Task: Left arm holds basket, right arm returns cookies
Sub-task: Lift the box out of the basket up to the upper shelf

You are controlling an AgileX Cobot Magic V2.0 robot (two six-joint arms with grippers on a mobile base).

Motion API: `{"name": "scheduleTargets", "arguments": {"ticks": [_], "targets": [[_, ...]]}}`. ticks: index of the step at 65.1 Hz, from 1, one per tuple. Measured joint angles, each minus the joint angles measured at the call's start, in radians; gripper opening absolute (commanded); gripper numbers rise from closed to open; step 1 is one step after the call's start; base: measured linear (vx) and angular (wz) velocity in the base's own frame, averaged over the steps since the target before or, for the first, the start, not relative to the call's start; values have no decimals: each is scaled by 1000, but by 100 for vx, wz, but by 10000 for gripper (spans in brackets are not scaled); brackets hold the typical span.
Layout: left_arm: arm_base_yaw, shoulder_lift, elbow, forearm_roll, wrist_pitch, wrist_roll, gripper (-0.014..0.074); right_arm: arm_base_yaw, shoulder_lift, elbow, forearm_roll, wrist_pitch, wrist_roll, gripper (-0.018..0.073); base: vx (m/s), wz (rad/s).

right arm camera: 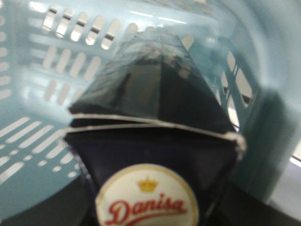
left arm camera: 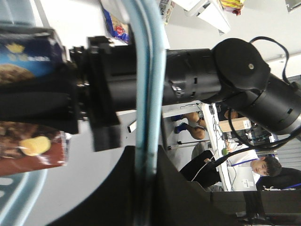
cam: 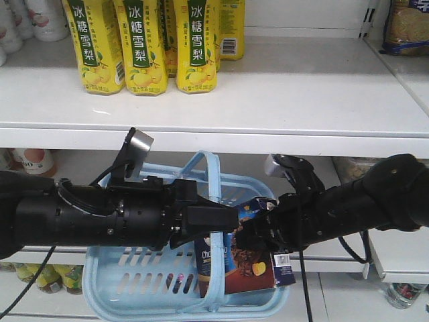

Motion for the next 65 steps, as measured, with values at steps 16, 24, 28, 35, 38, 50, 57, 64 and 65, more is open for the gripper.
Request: {"name": "scheduleTargets", "arguments": {"ticks": [16, 24, 28, 35, 38, 50, 57, 64, 65], "targets": [[0, 0, 0, -1, 8, 0, -3, -42, -139, 4, -76, 88, 58, 109, 0, 0], [0, -1, 0, -1, 6, 2, -3, -51, -229, -11, -118, 53, 112, 109, 0, 0], [0, -1, 0, -1, 6, 3, -3, -52, -262, -11, -153, 53, 138, 109, 0, 0], [0, -1, 0, -1, 6, 3, -3, -53, -316, -10, -203, 62, 175, 109, 0, 0], [0, -1, 0, -1, 6, 3, -3, -53, -341, -10, -229, 62, 195, 109, 0, 0], [0, -1, 0, -1, 6, 3, -3, -53, -461, -10, -327, 67, 268, 109, 0, 0], [0, -1, 0, -1, 6, 3, -3, -53, -542, -11, -401, 74, 311, 109, 0, 0], [0, -1, 0, -1, 6, 3, -3, -53, -616, -25, -480, 101, 368, 109, 0, 0], [0, -1, 0, -1, 6, 3, -3, -53, -626, -29, -490, 105, 377, 109, 0, 0]]}}
